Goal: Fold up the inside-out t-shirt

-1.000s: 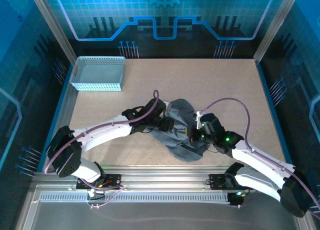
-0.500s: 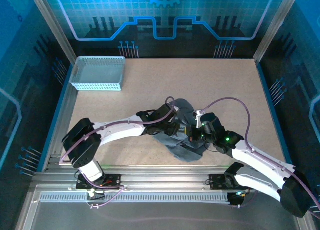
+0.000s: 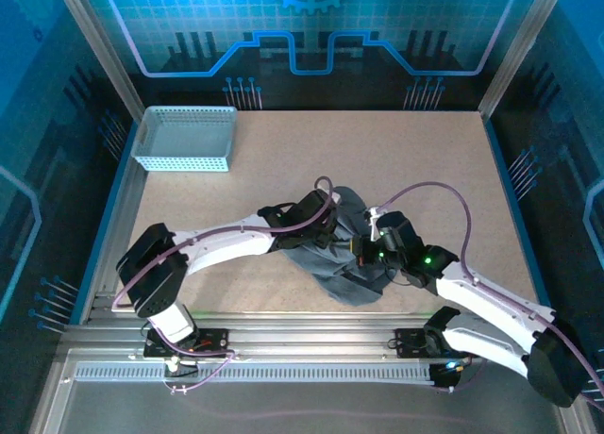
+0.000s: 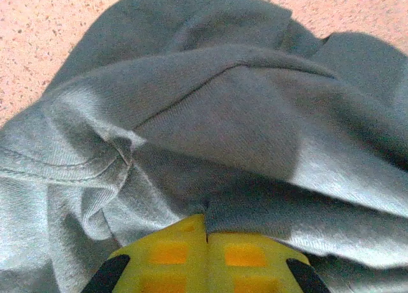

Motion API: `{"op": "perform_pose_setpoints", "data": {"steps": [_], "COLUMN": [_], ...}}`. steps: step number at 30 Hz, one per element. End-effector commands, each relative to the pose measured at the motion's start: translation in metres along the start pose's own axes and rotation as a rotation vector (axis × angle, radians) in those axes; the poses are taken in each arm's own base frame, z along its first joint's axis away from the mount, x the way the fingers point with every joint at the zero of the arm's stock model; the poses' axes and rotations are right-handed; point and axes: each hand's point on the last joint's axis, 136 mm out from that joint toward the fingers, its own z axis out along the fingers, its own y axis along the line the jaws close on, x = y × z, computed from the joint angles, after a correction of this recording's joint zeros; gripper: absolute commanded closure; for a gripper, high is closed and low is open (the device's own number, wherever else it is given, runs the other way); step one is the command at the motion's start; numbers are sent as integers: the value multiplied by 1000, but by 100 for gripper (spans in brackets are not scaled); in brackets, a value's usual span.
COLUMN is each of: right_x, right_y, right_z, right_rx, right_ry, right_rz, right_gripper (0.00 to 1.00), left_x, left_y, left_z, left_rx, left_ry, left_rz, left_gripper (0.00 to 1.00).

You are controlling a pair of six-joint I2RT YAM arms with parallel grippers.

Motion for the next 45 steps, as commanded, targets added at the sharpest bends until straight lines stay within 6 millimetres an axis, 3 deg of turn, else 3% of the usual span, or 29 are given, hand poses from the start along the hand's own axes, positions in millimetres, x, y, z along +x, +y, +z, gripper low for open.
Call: {"op": "perform_pose_setpoints", "data": {"steps": [1, 4, 7, 12, 17, 21, 29, 34, 39, 43, 45], "right_x": [-27, -45, -58, -68, -66, -57, -45, -52, -61, -63, -65], "right_y": [-19, -31, -33, -20, 4, 34, 67, 50, 53, 52, 59], "right_z": [-6, -3, 2, -1, -31, -43, -13, 1, 4, 6, -5], "right_rx": [118, 157, 161, 137, 128, 0, -135, -6, 10, 35, 9], "right_ry": [-47, -54, -52, -66, -142, -168, -103, -90, -97, -79, -79], "right_rz": [-34, -20, -35, -105, -229, -259, -204, -177, -187, -205, -227], "right_gripper": [100, 96, 91, 66, 58, 60, 67, 78, 79, 100, 100], "left_x": [-31, -36, -38, -45, -55, -59, -54, -51, -51, -51, -51], "left_y": [-28, -44, -47, -37, -27, -22, -19, -19, -18, -14, -7], "left_z": [-52, -83, -104, -108, -101, -96, -91, -93, -96, -94, -91], "left_rx": [176, 305, 363, 363, 408, 426, 422, 424, 424, 409, 375], "left_ry": [-112, -144, -183, -189, -188, -187, -169, -171, -176, -178, -169], "left_rz": [-26, -46, -65, -117, -213, -242, -255, -258, -256, -256, -266], "left_gripper": [100, 100, 100, 100, 100, 100, 100, 100, 100, 100, 100]}}
